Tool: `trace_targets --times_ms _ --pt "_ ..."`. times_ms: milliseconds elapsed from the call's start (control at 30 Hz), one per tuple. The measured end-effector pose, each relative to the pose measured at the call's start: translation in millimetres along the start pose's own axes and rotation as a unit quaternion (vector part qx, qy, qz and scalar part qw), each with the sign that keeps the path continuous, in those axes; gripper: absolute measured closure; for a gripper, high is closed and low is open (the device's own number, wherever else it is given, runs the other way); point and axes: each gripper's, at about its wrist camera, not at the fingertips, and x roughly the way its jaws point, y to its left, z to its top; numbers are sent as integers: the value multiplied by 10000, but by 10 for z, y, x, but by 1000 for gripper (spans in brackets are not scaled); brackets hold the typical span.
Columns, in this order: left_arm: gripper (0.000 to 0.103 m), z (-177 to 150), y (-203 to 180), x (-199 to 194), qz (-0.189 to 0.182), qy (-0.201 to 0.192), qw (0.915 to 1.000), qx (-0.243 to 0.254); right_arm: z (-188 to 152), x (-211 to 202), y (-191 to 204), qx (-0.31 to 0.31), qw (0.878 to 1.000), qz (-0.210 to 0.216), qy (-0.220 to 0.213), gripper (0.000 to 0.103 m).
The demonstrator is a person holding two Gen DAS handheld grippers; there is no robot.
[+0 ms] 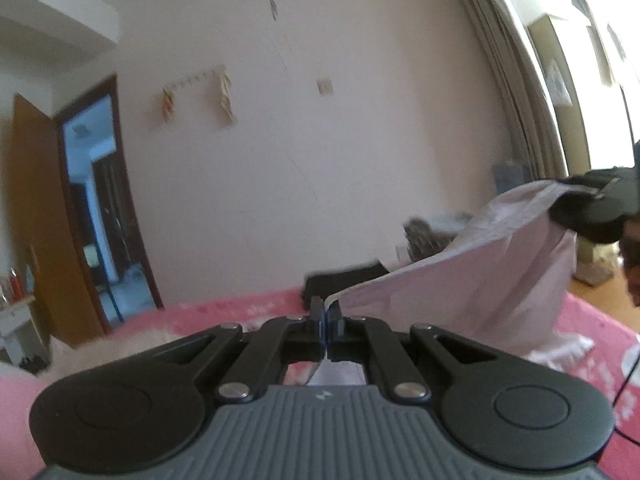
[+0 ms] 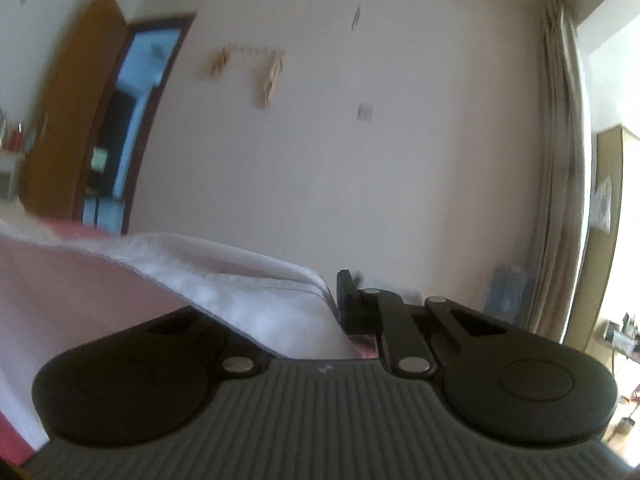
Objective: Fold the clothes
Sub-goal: 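Lift the white shirt high with both grippers and shake it out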
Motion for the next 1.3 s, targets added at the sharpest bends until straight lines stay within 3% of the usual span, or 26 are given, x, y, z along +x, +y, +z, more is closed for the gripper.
trace_targets --times_ms 200,367,533,733,867,1033,1100,1200,1300 --pt "101 584 257 -467 323 -857 9956 -181 811 -378 -230 -109 9965 76 -822 95" --pt "101 1193 434 -1075 539 -1746 9830 -154 1532 -920 -443 -247 9860 -11 -1647 95" --pt "101 1691 479 -1694 629 -2437 9678 -85 2125 -1477 -684 -246 9751 -62 -2204 95" --pt "101 2108 417 -2302 579 -2992 9524 -97 2619 -2205 -1037 -91 9632 -65 -2686 95" --pt "101 2276 340 -2586 471 -3076 9503 -116 2768 -2563 -1169 -53 9586 -70 -2848 95" --pt "101 2317 237 -2668 343 -2925 9555 -185 2747 -2747 -1264 -24 9611 -83 -2762 95" --pt "101 2326 253 -2609 266 -2740 9611 -216 2740 -2761 -1279 -16 9634 -78 -2679 95" --pt "101 2254 243 -2245 122 -2303 9726 -292 2684 -2682 -1274 -46 9692 -101 -2459 95" --pt "101 2140 172 -1658 46 -1770 9839 -260 2568 -2303 -1283 -123 9778 -103 -2091 95"
